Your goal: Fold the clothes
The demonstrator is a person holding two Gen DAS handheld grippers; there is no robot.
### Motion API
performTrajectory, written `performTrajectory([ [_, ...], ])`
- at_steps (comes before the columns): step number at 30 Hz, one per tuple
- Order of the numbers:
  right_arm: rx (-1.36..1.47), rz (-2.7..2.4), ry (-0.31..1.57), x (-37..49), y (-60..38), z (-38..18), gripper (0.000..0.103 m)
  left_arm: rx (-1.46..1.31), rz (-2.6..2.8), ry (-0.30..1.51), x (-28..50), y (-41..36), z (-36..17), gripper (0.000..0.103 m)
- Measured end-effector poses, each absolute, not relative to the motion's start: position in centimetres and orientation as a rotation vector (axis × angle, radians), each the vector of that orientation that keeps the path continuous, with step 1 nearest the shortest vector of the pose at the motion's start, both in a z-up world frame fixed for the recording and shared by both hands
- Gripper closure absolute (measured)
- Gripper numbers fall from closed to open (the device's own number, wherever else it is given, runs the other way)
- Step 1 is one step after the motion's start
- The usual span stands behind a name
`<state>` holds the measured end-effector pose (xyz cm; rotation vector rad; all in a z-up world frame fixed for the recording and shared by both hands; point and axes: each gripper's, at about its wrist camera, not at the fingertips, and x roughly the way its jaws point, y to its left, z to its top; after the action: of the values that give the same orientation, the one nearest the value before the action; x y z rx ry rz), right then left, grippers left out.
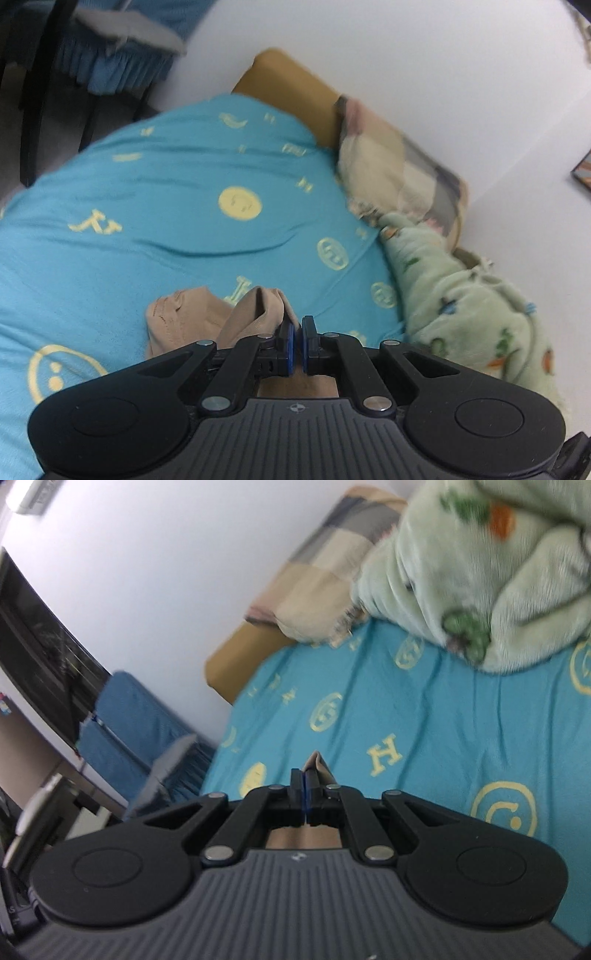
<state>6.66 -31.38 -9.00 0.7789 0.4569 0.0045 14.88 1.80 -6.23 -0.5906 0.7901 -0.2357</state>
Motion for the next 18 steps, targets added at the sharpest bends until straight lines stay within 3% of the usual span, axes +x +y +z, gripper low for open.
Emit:
performTrajectory([
  [5,0.791,0.029,0.519,8.8,-31.6,-11.4,0.096,-0.58,-0.241,0.83,16.9,1.8,-8.8,0.095],
  [6,0.801,0.054,0.535,9.0,-31.6,-11.7,0.095,-0.574,-0.243,0.832,17.0,1.9,-8.9,0.087],
  [7,0.81,0.079,0.551,9.2,-31.6,-12.0,0.093,-0.565,-0.243,0.831,16.9,2.0,-8.8,0.07],
  [8,0.82,0.104,0.567,9.5,-31.6,-12.3,0.086,-0.556,-0.243,0.83,16.9,2.1,-8.7,0.058],
  [9,0.819,0.121,0.565,9.2,-31.5,-12.2,0.065,-0.547,-0.243,0.829,16.8,2.3,-8.6,0.041],
  [10,0.817,0.138,0.562,9.0,-31.4,-12.0,0.052,-0.534,-0.241,0.822,16.5,2.4,-8.4,0.034],
  [11,0.813,0.151,0.552,8.6,-31.3,-11.7,0.029,-0.519,-0.243,0.81,16.1,2.4,-8.0,0.033],
  [12,0.804,0.16,0.543,8.2,-31.2,-11.4,0.022,-0.504,-0.245,0.801,15.7,2.5,-7.8,0.031],
  [16,0.71,0.139,0.557,7.2,-31.0,-10.5,0.024,-0.45,-0.231,0.801,14.2,2.4,-7.7,0.03],
  [18,0.655,0.097,0.586,6.9,-30.9,-11.0,0.037,-0.428,-0.198,0.814,13.8,2.4,-8.3,0.031],
])
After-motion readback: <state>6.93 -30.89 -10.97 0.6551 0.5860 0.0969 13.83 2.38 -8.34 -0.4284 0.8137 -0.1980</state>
